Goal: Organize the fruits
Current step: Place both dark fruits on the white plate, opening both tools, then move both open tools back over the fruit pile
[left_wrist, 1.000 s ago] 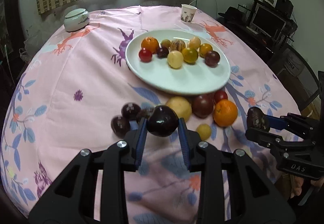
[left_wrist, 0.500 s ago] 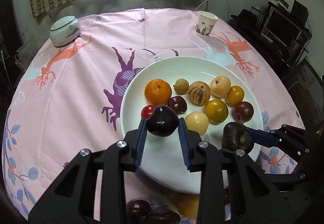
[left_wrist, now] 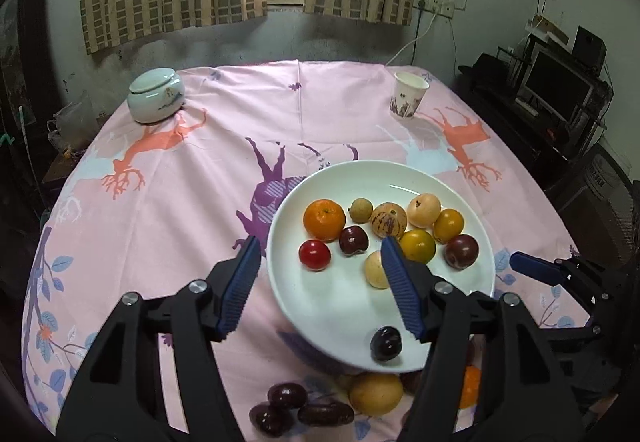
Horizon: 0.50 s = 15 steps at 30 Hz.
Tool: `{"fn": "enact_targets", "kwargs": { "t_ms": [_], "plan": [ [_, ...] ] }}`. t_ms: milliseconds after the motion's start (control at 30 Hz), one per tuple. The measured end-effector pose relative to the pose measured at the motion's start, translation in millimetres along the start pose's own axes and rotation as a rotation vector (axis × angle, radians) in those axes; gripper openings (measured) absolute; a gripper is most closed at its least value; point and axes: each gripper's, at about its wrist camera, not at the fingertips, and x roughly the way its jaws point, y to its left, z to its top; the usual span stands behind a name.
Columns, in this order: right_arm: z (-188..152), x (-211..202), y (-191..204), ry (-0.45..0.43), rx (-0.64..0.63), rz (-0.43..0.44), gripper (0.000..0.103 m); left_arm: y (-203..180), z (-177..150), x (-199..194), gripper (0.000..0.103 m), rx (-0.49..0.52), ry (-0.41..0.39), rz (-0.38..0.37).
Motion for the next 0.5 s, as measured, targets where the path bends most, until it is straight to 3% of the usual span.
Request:
{"fn": "enact_targets", "kwargs": {
  "t_ms": [100,233,500],
  "plan": [
    [-23.5,-24.3,-15.0,-0.014,0.06,0.013,0.065,3.3,-21.4,-32.0,0.075,-0.006,-0.045,0.011],
    [-61.8,-44.0,-22.4,-0.006,0.127,0.042,0.065,11.3,-62.3,-58.4,0.078,-0.023,-0.064,0.043],
    [-103.9,-45.3,-1.9,0.061,0.123,0.072,0.066,50.4,-121.0,-61.2,0.079,-0.109,0.028,0.099]
  ]
}}
